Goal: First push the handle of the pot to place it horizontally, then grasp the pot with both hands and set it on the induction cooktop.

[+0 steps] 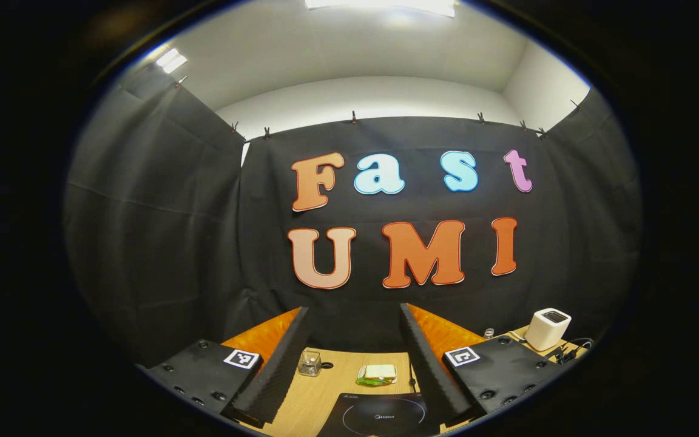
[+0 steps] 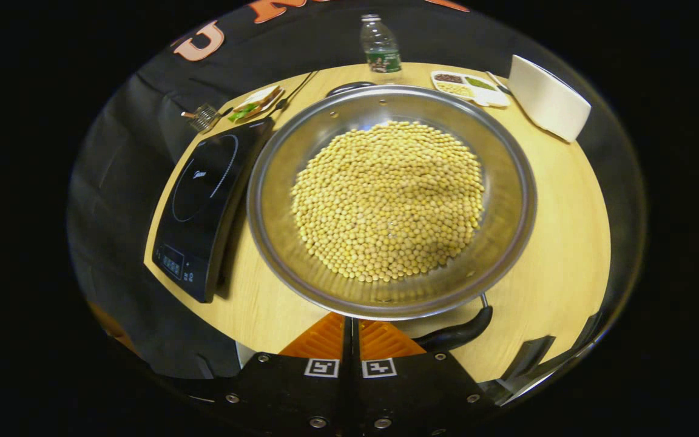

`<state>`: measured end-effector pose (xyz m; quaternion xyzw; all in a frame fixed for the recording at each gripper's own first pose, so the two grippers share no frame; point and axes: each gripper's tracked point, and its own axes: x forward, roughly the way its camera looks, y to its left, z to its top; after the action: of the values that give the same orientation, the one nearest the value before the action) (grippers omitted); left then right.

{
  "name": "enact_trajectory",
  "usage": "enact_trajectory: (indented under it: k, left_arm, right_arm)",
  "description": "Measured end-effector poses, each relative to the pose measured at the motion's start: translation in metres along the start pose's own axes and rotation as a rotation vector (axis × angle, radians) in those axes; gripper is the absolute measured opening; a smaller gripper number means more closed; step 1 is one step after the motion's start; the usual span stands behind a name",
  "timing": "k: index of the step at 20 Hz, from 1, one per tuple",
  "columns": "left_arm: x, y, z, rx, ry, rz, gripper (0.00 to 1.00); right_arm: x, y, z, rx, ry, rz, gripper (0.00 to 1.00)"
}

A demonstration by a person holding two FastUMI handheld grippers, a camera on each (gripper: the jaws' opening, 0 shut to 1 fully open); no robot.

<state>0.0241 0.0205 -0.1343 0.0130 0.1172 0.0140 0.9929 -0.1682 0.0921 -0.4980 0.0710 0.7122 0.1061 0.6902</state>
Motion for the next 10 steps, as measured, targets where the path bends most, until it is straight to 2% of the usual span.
enact_trajectory:
  k: [6, 8, 10]
  left_arm:
    - [0.006, -0.004, -0.002, -0.003, 0.010, -0.001, 0.98]
    - [0.008, -0.005, -0.001, 0.000, 0.008, 0.001, 0.93]
    - [0.010, -0.007, 0.000, 0.000, 0.004, 0.003, 0.98]
  right_arm:
    - [0.000, -0.048, 0.010, 0.021, 0.007, -0.080, 0.00]
    - [0.000, -0.063, 0.015, 0.024, 0.006, -0.106, 0.00]
    - [0.000, -0.077, 0.020, 0.034, 0.000, -0.129, 0.00]
